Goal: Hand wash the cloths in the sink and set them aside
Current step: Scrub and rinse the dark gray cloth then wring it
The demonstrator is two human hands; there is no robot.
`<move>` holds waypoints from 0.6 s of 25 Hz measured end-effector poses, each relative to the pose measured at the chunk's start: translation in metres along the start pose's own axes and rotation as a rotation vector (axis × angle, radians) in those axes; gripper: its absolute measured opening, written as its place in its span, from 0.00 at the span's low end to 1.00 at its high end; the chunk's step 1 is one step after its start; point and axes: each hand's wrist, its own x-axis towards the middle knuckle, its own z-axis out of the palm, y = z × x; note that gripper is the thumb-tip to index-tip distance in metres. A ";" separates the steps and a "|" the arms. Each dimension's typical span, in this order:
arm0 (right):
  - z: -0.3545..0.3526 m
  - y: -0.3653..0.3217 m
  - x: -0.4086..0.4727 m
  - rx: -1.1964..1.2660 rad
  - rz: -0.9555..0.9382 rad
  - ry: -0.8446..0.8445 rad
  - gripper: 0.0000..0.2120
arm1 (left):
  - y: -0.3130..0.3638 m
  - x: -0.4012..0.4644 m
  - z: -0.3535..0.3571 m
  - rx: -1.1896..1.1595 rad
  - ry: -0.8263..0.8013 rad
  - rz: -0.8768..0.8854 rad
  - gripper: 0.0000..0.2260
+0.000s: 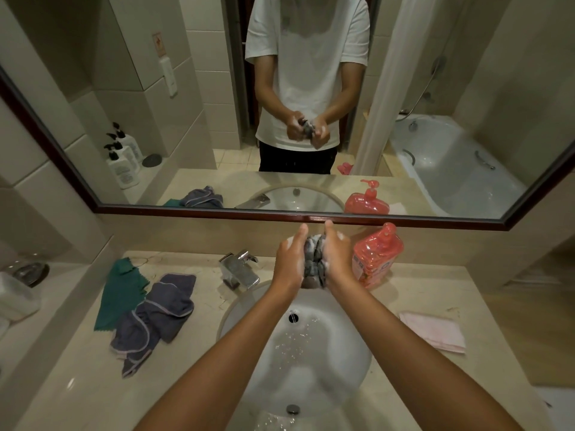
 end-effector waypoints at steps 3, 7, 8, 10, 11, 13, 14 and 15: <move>-0.013 0.007 0.001 0.150 0.197 -0.292 0.24 | 0.004 0.005 -0.015 0.014 0.032 0.051 0.14; -0.022 0.022 -0.005 0.203 0.269 -0.583 0.15 | 0.005 0.011 -0.035 0.058 0.154 0.134 0.12; -0.020 0.024 -0.006 0.256 0.284 -0.575 0.14 | 0.004 0.011 -0.038 0.110 0.168 0.171 0.12; -0.019 0.021 -0.007 0.308 0.269 -0.503 0.10 | 0.001 0.011 -0.042 0.153 0.159 0.177 0.11; -0.021 0.017 -0.005 0.328 0.261 -0.446 0.11 | -0.001 0.010 -0.044 0.111 0.145 0.139 0.10; -0.030 0.011 0.001 0.422 0.251 -0.358 0.17 | -0.006 0.008 -0.050 -0.076 0.113 0.029 0.09; -0.036 0.009 0.006 0.477 0.250 -0.324 0.19 | -0.008 0.008 -0.052 -0.201 0.104 -0.027 0.07; -0.040 0.007 0.008 0.502 0.244 -0.296 0.21 | -0.009 0.008 -0.053 -0.336 0.087 -0.076 0.05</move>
